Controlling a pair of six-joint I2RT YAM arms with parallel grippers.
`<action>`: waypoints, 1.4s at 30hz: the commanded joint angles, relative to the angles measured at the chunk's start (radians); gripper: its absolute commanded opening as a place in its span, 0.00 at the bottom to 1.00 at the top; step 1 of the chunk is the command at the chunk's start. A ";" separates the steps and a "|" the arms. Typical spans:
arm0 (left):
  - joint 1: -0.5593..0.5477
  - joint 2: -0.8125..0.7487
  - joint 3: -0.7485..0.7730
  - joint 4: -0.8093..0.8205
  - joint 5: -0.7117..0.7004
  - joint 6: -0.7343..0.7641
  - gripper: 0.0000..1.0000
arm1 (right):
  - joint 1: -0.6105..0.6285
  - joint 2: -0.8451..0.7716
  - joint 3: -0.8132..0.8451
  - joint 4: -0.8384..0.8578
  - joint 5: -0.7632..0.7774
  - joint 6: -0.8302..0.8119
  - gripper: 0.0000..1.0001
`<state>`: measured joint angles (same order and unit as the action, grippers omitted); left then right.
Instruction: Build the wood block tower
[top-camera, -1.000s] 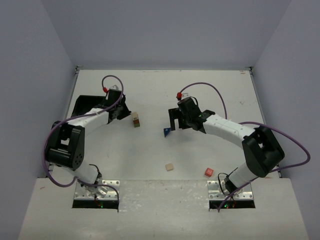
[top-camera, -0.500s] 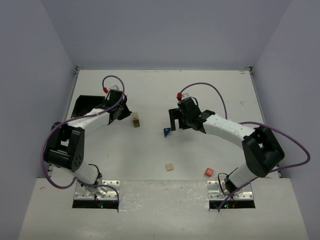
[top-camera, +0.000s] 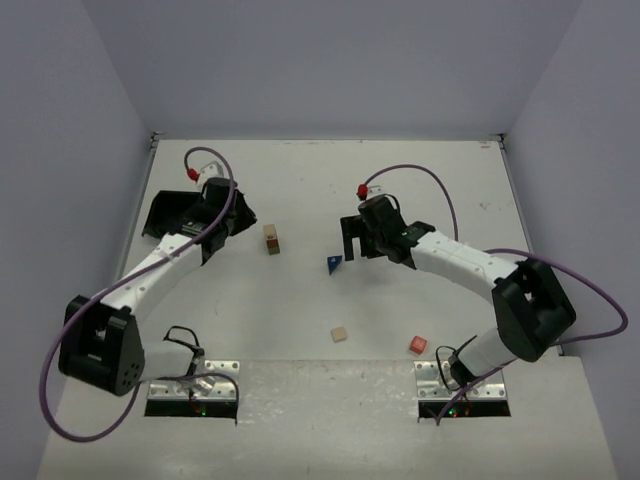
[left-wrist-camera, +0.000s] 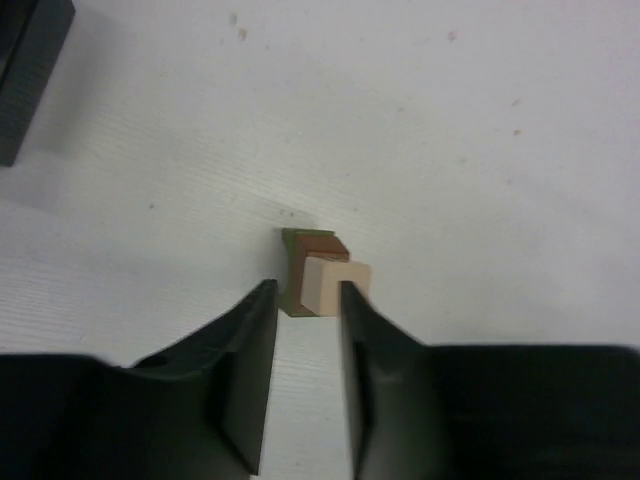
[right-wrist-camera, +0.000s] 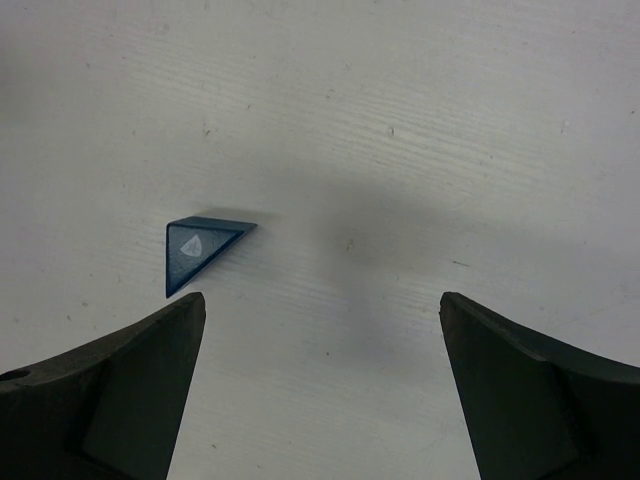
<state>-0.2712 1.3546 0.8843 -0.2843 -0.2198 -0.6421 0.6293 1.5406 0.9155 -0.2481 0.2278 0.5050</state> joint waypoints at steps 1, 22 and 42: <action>-0.034 -0.209 -0.022 0.020 -0.081 -0.009 0.38 | -0.007 -0.110 -0.028 0.016 0.059 0.021 0.99; -0.036 -0.508 -0.127 0.058 -0.138 0.016 1.00 | -0.007 -0.582 -0.322 -0.179 0.309 0.241 0.99; -0.034 -0.472 -0.159 0.091 -0.135 0.055 1.00 | 0.363 -0.273 -0.129 -0.217 -0.004 0.075 0.99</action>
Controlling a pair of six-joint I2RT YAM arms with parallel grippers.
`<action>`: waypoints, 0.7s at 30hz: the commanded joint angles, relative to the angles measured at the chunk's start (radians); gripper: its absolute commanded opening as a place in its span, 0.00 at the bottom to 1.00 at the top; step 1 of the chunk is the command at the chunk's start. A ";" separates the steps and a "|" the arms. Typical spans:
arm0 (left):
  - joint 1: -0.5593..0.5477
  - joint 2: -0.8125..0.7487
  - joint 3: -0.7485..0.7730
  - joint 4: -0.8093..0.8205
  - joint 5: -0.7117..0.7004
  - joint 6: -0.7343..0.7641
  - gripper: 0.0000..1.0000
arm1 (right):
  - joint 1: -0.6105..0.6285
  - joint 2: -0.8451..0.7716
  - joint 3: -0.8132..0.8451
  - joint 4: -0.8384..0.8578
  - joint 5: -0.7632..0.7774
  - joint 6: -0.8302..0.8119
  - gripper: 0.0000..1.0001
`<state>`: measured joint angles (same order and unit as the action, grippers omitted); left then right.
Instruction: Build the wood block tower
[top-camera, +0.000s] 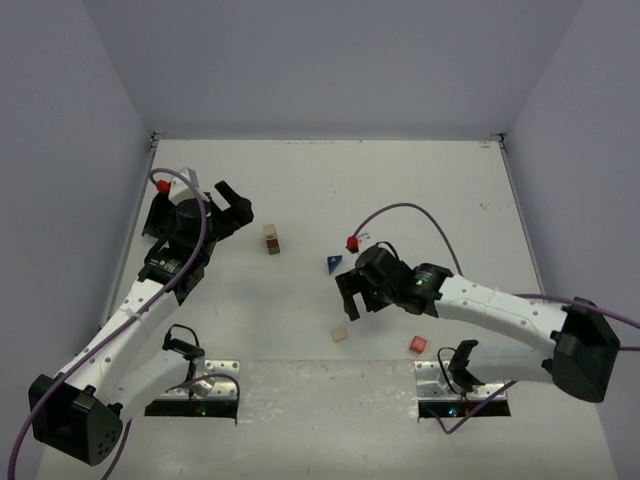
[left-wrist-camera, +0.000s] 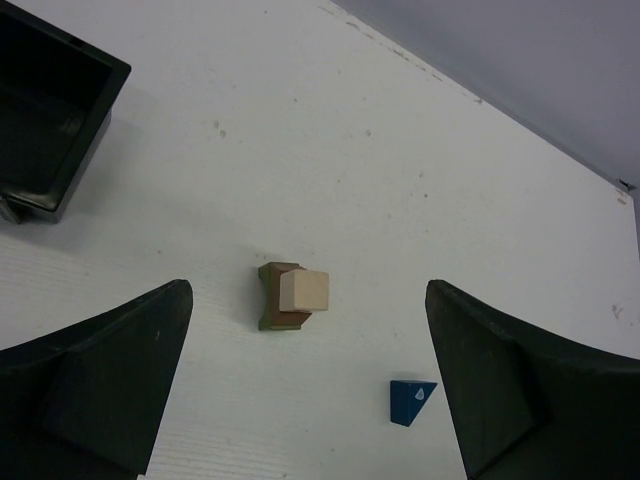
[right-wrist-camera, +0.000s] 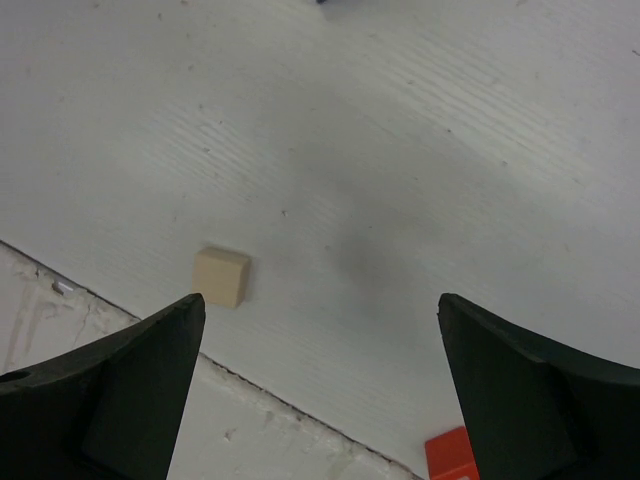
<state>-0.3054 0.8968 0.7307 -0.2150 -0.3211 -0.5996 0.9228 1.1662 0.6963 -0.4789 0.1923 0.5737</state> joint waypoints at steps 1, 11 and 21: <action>0.000 -0.017 -0.007 0.019 -0.043 0.012 1.00 | 0.089 0.137 0.111 -0.005 0.036 0.020 0.99; 0.001 -0.011 -0.010 0.018 -0.060 0.008 1.00 | 0.246 0.326 0.171 -0.069 0.106 0.163 0.99; 0.000 -0.012 -0.016 0.022 -0.038 0.004 1.00 | 0.289 0.463 0.223 -0.073 0.169 0.182 0.78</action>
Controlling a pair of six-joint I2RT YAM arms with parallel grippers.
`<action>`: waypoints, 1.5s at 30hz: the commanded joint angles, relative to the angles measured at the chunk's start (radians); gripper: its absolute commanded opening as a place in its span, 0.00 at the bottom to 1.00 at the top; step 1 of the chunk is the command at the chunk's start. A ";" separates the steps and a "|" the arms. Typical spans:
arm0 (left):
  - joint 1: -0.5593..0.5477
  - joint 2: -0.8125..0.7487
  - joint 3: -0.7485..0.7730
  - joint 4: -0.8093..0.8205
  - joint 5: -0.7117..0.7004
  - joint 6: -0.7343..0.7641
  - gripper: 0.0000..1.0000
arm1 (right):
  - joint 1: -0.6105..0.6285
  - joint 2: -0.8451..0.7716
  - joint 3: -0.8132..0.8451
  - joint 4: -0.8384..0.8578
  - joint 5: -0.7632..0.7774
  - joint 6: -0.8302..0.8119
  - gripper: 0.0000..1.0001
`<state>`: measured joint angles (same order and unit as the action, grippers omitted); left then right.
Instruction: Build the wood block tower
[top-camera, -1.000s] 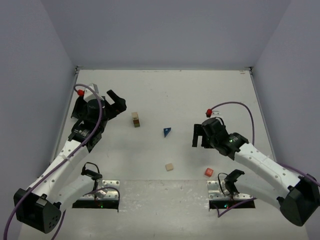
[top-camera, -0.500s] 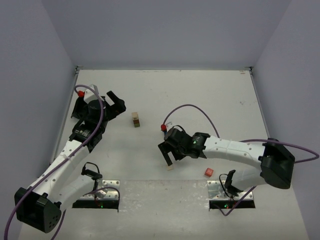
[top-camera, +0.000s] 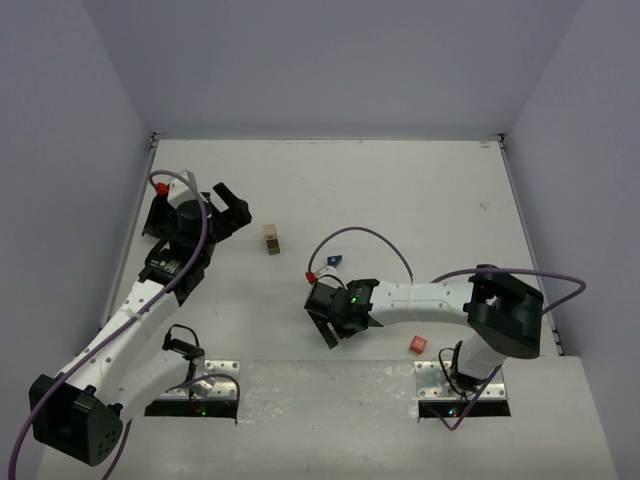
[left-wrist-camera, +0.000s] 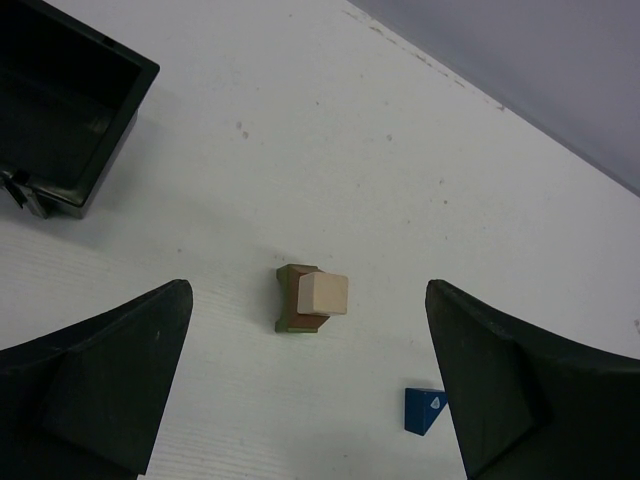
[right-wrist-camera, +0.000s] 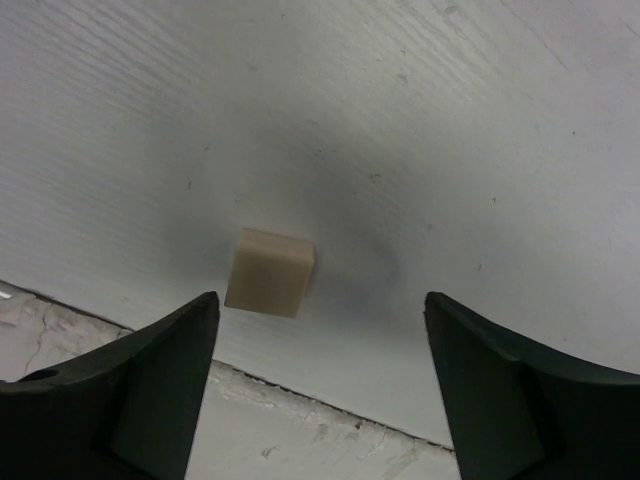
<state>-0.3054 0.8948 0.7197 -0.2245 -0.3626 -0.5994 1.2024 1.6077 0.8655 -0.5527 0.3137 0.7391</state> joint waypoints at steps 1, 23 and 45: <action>0.000 -0.008 -0.005 0.030 0.004 0.004 1.00 | 0.008 0.025 0.055 0.006 0.041 0.008 0.74; 0.000 -0.002 -0.005 0.032 0.006 0.004 1.00 | 0.013 0.033 0.006 0.022 -0.030 0.072 0.41; 0.000 -0.004 -0.011 0.062 0.008 0.013 1.00 | 0.006 -0.113 0.018 0.267 0.037 -0.528 0.17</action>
<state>-0.3054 0.8951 0.7185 -0.2245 -0.3576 -0.5991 1.2068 1.5825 0.8459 -0.4716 0.2909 0.5824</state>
